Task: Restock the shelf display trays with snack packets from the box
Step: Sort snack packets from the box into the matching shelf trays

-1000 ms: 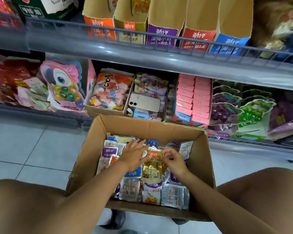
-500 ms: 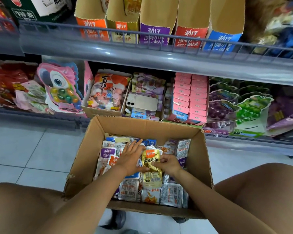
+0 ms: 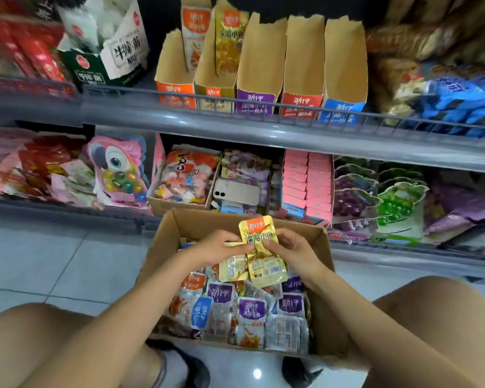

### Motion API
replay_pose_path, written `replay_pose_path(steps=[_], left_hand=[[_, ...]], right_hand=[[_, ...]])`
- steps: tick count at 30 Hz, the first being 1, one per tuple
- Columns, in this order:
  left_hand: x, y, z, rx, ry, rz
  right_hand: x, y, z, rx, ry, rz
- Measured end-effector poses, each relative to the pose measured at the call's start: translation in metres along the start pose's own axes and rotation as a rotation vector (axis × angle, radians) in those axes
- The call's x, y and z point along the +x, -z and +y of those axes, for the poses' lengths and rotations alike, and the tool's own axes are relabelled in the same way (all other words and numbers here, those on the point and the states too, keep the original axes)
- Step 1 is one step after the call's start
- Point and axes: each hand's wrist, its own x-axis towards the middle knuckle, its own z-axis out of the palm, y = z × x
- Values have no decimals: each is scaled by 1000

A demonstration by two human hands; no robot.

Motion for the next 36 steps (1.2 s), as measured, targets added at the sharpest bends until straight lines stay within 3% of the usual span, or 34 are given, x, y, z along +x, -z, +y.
replay_pose_path(steps=[5,9,15,19,23,26,30,33,36], left_hand=[[-25,4,18,-423,-36,228],[-41,0,30,-641,-22,240],[-55,4,43,-522,-158,397],[-66,17,55,-449,-187,462],[-80,27,68,-112,-288,623],[-90,33,83,66,-291,536],[-90,47,89,-23,-221,300],[-87,59,88,-240,-201,233],[-91,68,92,-681,-203,108]], right_hand=[[-7,-14,-27,194,74,192],[-7,-34,-39,229,80,186],[-3,-58,-70,363,61,131],[3,-60,-90,242,68,95],[6,-61,-109,223,144,135],[12,-64,-120,211,168,148],[17,-65,-134,286,60,35],[15,-63,-141,284,97,-64],[10,-60,-152,56,252,2]])
